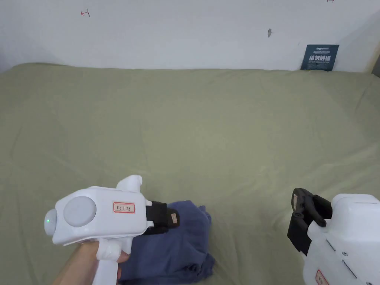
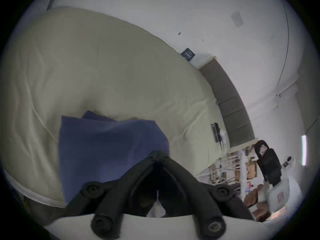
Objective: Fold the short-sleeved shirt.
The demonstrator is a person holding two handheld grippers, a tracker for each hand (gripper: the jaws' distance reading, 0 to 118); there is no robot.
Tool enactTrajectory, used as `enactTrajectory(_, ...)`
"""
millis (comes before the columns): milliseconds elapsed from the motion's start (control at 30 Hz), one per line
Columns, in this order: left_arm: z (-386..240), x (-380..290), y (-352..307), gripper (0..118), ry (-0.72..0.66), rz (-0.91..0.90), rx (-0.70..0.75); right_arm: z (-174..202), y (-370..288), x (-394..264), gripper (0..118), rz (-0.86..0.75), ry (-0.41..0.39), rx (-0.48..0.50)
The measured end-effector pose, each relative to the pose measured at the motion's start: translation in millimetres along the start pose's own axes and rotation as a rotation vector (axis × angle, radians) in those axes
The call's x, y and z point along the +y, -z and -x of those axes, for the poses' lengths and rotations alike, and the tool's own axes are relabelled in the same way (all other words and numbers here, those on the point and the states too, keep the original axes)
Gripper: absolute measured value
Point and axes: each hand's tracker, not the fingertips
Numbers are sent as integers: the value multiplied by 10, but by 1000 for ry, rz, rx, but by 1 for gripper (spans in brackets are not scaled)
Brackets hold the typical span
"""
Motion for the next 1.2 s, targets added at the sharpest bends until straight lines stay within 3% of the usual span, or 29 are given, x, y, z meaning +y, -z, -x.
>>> enactTrajectory(167, 140, -205, 577, 0, -43, 142, -173, 38, 28, -52, 1, 29, -12, 9)
enactTrajectory(333, 384, -565, 1098, 0, 26, 225, -81, 5, 74, -110, 1, 67, -8, 16)
enactTrajectory(367, 358, -523, 1057, 0, -18, 215, -156, 7, 96, -123, 1, 80, -11, 17)
enactTrajectory(400, 289, -470, 964, 0, -30, 209, -111, 11, 110, -135, 1, 87, -18, 15)
enactTrajectory(500, 60, -229, 695, 0, 93, 151, -171, 16, 150, -148, 1, 95, -18, 17)
enactTrajectory(600, -27, -27, 580, 0, 100, 124, -167, 36, 212, -157, 1, 106, 2, 30)
enactTrajectory(700, 58, 47, 577, 0, 63, 111, -183, 69, 280, -189, 1, 144, 35, 122)
enactTrajectory(767, 113, 38, 486, 0, 56, 95, -186, 56, 406, -240, 1, 215, 117, 284)
enactTrajectory(867, 254, 40, 238, 0, 28, 47, -198, -35, 800, -433, 1, 410, 415, 634)
enactTrajectory(900, 309, 61, 120, 0, 23, 21, -189, -11, 976, -538, 1, 482, 474, 705)
enactTrajectory(1033, 565, 124, -295, 0, 6, -29, -155, 214, 1601, -879, 1, 624, 469, 824)
enactTrajectory(1200, 891, 132, -534, 0, -5, -33, -113, 221, 2352, -1376, 1, 787, 733, 930)
